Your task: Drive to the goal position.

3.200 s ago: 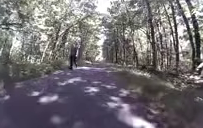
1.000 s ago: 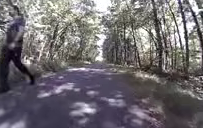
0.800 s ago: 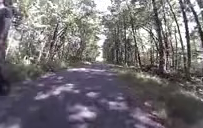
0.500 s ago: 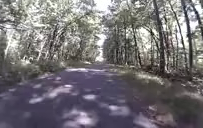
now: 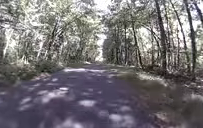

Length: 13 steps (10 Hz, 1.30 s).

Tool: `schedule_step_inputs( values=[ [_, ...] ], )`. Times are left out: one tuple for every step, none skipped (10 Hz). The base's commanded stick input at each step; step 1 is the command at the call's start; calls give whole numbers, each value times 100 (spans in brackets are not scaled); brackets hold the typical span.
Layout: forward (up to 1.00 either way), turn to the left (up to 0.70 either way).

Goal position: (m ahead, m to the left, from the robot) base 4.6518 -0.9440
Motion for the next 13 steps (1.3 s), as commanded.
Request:
schedule_step_inputs(
  values=[
    [45,0],
    [45,0],
    [45,0],
    [45,0],
    [45,0],
    [45,0],
    [45,0],
    [45,0],
    [45,0],
    [45,0],
    [45,0],
    [45,0],
    [45,11]
  ],
)
